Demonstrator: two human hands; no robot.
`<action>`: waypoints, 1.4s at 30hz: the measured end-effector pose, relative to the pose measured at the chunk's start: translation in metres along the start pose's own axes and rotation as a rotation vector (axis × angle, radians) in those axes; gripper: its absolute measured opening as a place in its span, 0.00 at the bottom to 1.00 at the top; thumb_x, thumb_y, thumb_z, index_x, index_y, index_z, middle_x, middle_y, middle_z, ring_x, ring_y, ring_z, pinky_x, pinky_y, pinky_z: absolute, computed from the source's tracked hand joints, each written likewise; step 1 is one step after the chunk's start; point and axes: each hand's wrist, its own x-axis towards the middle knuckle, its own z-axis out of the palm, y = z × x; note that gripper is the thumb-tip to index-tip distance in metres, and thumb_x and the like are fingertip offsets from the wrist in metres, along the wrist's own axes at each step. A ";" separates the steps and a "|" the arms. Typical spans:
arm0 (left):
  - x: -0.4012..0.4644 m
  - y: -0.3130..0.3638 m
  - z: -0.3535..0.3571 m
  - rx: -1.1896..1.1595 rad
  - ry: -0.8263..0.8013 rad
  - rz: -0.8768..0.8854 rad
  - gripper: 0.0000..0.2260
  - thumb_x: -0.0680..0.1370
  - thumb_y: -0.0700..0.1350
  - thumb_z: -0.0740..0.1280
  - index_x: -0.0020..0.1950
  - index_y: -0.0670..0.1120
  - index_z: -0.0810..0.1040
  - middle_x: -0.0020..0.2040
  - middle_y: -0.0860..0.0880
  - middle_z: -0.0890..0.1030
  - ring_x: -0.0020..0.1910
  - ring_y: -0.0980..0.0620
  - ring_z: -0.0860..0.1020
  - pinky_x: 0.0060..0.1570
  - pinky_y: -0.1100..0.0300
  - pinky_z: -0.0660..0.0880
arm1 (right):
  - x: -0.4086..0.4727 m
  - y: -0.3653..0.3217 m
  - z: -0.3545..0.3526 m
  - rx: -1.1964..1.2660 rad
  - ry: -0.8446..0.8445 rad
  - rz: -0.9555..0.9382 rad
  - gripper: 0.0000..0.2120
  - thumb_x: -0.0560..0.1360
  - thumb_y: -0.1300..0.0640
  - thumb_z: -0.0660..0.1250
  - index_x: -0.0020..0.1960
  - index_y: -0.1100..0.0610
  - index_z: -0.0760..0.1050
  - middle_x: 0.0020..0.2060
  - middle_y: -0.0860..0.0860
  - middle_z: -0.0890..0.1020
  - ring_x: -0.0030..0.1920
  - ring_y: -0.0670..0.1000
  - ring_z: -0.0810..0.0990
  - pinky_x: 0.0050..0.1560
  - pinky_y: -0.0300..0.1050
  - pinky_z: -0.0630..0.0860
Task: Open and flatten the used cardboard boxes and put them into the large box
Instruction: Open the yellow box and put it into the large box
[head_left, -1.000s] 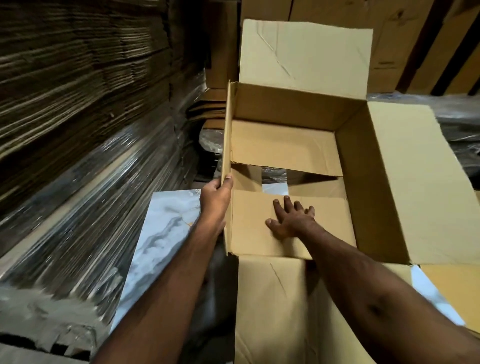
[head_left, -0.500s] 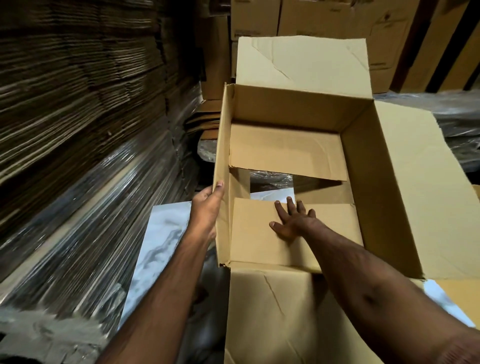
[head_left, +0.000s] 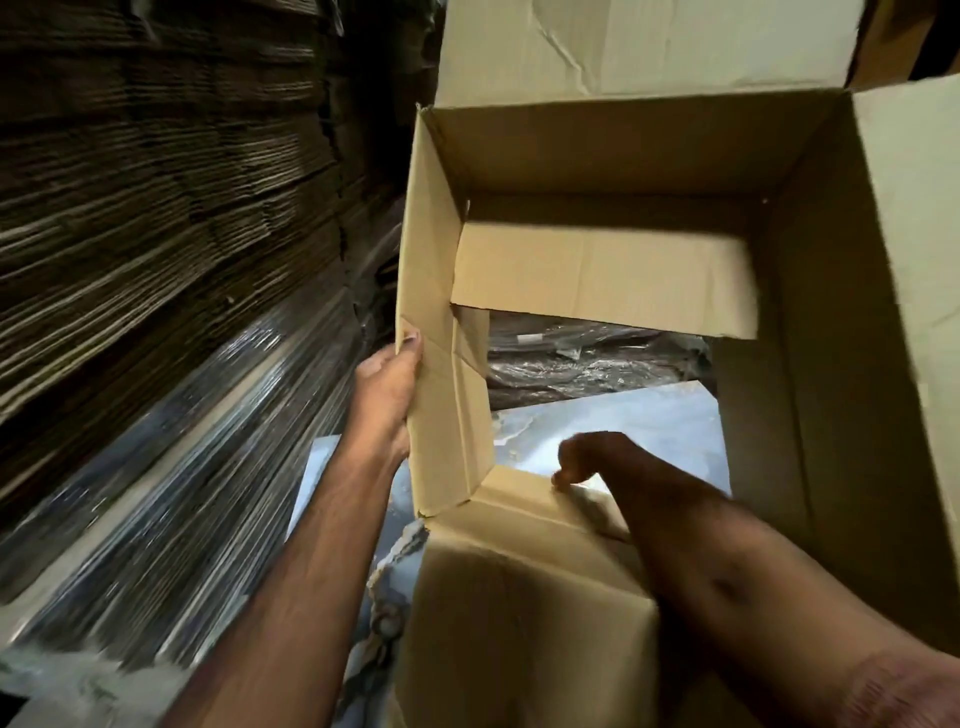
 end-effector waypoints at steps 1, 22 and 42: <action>0.000 0.001 0.003 0.017 -0.005 0.014 0.08 0.79 0.50 0.69 0.47 0.47 0.82 0.41 0.47 0.86 0.42 0.48 0.83 0.50 0.48 0.81 | -0.003 -0.005 -0.007 -0.040 0.093 -0.100 0.18 0.78 0.46 0.63 0.61 0.56 0.78 0.62 0.57 0.80 0.61 0.59 0.77 0.52 0.46 0.75; 0.020 -0.017 0.020 -0.001 0.341 -0.127 0.15 0.79 0.51 0.68 0.54 0.38 0.80 0.42 0.47 0.79 0.42 0.47 0.77 0.45 0.55 0.73 | -0.045 -0.025 -0.094 0.594 0.282 -0.301 0.34 0.80 0.42 0.63 0.79 0.57 0.57 0.76 0.56 0.65 0.74 0.56 0.66 0.73 0.47 0.64; 0.012 -0.067 0.015 -0.284 0.364 -0.315 0.18 0.84 0.43 0.54 0.74 0.40 0.68 0.68 0.41 0.75 0.54 0.47 0.78 0.63 0.49 0.75 | -0.070 -0.079 -0.149 1.710 0.236 -0.028 0.13 0.80 0.58 0.67 0.61 0.62 0.72 0.44 0.57 0.82 0.40 0.53 0.82 0.36 0.47 0.80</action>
